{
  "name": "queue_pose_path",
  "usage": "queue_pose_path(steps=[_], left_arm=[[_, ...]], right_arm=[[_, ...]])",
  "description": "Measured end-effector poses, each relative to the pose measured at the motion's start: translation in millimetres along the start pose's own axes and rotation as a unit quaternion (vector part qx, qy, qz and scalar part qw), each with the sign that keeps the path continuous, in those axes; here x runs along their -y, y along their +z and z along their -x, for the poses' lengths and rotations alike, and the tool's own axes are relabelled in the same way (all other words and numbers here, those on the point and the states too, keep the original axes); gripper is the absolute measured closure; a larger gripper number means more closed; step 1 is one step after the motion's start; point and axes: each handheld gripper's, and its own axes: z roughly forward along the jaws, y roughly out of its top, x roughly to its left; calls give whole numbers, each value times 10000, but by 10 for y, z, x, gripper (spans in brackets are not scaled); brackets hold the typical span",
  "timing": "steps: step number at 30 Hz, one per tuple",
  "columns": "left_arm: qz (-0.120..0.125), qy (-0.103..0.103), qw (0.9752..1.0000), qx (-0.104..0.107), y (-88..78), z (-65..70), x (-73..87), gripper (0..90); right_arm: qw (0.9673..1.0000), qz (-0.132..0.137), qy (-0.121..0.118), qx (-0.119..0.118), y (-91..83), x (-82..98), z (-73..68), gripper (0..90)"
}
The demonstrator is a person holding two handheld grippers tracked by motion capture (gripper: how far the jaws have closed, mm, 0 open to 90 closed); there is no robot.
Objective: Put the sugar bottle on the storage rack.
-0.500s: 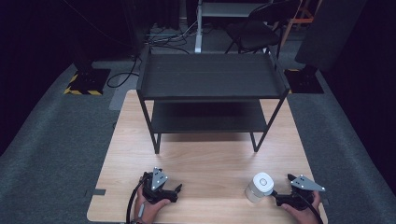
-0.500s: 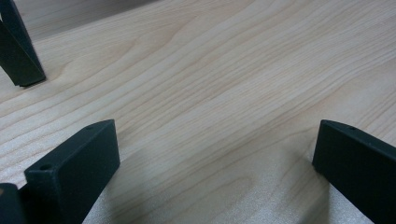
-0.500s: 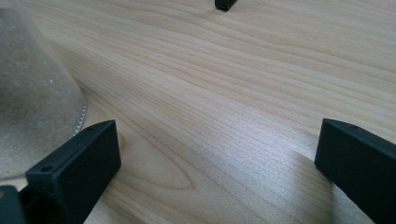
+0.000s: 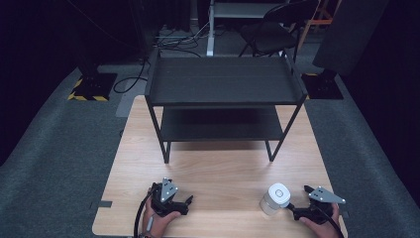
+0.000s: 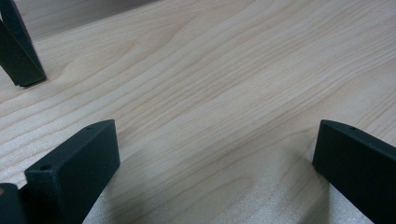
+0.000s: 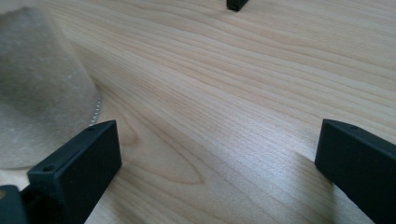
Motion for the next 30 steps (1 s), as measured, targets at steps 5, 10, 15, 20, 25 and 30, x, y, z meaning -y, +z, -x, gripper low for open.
queue_pose_path(steps=[5,10,15,20,25,30], left_arm=[[-4,-3,10000,-13,-2,5,0,3],[-2,-5,10000,-18,-3,7,1,3],[-3,-5,10000,-18,-3,7,1,3],[-4,-5,10000,-17,-4,7,1,3],[-3,-6,10000,-17,-3,7,1,3],[-3,-9,10000,-16,-3,7,1,3]], right_arm=[[9997,0,-21,-245,-31,-8,70,3],[9974,112,-389,-591,-148,-38,155,5],[9940,241,-515,-931,-333,-147,245,3],[9883,274,-826,-1252,-376,-300,207,3],[9857,367,-883,-1389,-359,-398,145,2],[9801,373,-1066,-1635,-286,-527,88,2]])
